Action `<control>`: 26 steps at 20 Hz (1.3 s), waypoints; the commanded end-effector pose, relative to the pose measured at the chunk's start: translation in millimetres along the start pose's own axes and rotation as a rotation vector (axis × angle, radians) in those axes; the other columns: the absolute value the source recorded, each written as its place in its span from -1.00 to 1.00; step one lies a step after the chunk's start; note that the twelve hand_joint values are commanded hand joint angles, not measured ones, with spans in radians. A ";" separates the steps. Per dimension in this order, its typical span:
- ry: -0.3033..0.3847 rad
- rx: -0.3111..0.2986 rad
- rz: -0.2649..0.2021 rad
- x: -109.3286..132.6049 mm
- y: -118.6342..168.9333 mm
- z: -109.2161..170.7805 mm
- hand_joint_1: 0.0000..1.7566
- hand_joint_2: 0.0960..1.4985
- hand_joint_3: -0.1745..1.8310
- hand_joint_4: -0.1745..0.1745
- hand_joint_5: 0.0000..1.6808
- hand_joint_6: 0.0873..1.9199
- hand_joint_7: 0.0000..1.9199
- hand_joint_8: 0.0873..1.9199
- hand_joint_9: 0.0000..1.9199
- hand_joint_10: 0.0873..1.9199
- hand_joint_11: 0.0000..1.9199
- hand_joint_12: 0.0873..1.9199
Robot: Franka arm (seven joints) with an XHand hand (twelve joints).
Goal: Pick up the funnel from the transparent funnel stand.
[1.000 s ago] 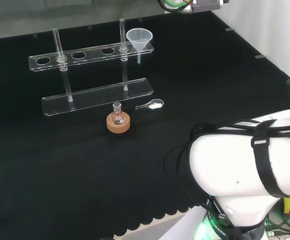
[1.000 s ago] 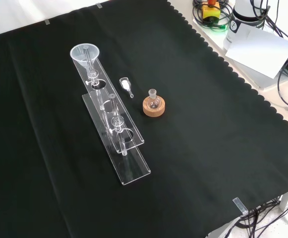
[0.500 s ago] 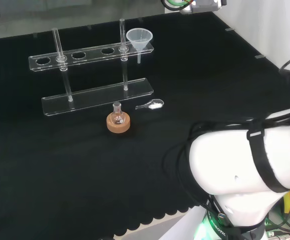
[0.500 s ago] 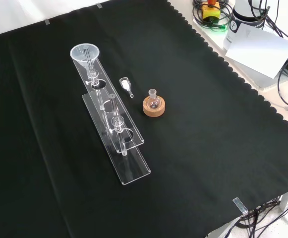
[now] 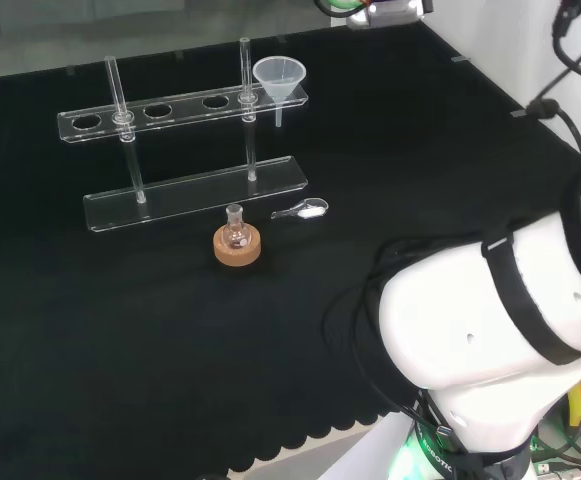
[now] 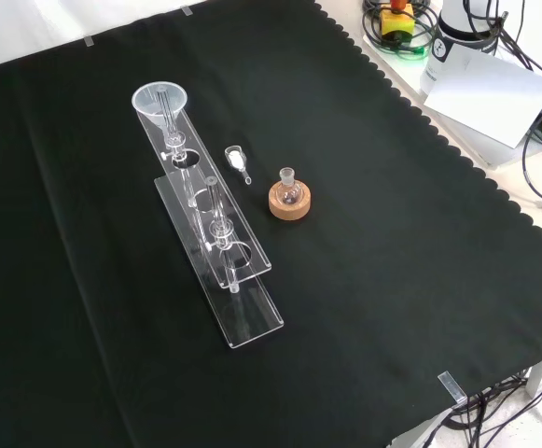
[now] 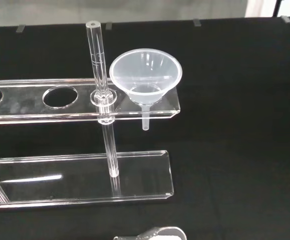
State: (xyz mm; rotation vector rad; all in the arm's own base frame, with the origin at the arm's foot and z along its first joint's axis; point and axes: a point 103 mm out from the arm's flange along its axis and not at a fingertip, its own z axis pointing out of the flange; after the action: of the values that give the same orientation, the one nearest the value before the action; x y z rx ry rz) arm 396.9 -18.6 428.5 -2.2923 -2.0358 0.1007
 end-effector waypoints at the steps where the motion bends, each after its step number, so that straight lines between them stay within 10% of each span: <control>1: 0.019 0.012 -0.071 7.5 90.4 20.8 -1.00 0.59 -0.49 0.00 -0.69 -1.00 -0.99 -0.52 -0.84 -0.40 -0.94 0.41; 26: -0.004 0.266 -0.104 -15.0 149.1 110.8 -0.59 0.18 -0.63 -0.03 -0.82 -1.00 -1.00 -0.57 -0.93 -0.28 -1.00 0.55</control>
State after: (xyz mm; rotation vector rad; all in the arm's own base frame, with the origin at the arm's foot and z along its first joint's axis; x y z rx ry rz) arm 514.6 -37.1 349.8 -2.1108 -2.0809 0.2028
